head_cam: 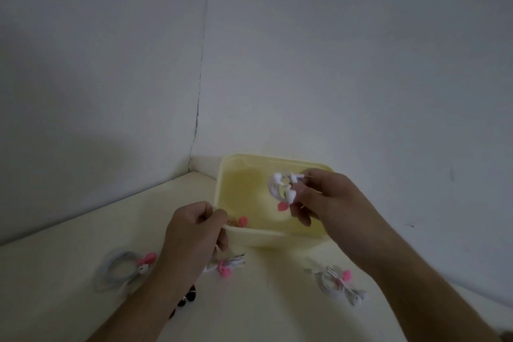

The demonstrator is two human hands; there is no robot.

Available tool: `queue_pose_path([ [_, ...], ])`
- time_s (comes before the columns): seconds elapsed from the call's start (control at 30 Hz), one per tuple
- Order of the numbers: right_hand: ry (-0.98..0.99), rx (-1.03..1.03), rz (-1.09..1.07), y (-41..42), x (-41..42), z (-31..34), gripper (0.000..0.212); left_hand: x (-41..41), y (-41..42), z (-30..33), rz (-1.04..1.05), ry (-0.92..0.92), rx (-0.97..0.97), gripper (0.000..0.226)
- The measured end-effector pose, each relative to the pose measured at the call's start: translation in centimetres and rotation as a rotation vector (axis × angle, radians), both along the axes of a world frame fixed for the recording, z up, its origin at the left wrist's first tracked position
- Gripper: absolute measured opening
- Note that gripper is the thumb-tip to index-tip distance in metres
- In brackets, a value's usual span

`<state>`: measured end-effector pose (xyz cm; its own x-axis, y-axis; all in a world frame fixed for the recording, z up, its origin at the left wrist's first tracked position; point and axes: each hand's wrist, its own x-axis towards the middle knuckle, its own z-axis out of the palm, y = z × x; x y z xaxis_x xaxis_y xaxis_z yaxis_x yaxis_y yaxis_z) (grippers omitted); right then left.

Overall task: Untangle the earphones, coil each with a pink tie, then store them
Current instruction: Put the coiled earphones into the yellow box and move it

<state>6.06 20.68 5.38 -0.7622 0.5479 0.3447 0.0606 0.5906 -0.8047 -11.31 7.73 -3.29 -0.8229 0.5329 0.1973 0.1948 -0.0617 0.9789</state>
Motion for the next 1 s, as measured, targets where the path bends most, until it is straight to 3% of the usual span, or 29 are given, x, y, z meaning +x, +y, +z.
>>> queue_pose_path([
  [0.1, -0.267, 0.235, -0.198, 2.1, -3.6, 0.0, 0.032, -0.1, -0.1, -0.2, 0.013, 0.049, -0.039, 0.027],
  [0.23, -0.637, 0.435, -0.253, 4.6, -7.7, -2.3, 0.037, 0.1, -0.5, 0.1, 0.001, 0.093, -0.058, 0.027],
  [0.47, -0.967, 0.423, -0.151, 4.3, -8.9, -3.7, 0.018, 0.0, -0.6, 0.0, -0.007, 0.125, -0.057, 0.029],
  [0.57, -0.891, 0.365, -0.136, 3.7, -7.5, -2.0, 0.032, -0.1, -0.5, 0.1, 0.005, 0.116, -0.051, 0.029],
  [0.7, -0.361, 0.372, -0.324, 0.6, -3.1, -0.5, 0.039, -0.2, -0.4, -0.1, 0.009, 0.113, -0.048, 0.030],
  [0.77, -0.203, 0.391, -0.296, -1.7, -0.1, -0.3, 0.040, -0.1, -0.3, 0.0, 0.011, 0.113, -0.055, 0.029],
  [0.83, -0.306, 0.360, -0.261, -3.1, 2.6, -0.5, 0.036, 0.1, -0.2, 0.0, 0.015, 0.108, -0.050, 0.029],
  [0.9, -0.568, 0.352, -0.315, -2.6, 4.4, -1.9, 0.029, 0.1, -0.2, 0.0, 0.010, 0.099, -0.040, 0.029],
  [1.0, -0.826, 0.524, -0.489, -0.7, 5.9, -4.9, 0.016, 0.2, -0.3, 0.0, -0.012, 0.094, -0.036, 0.028],
])
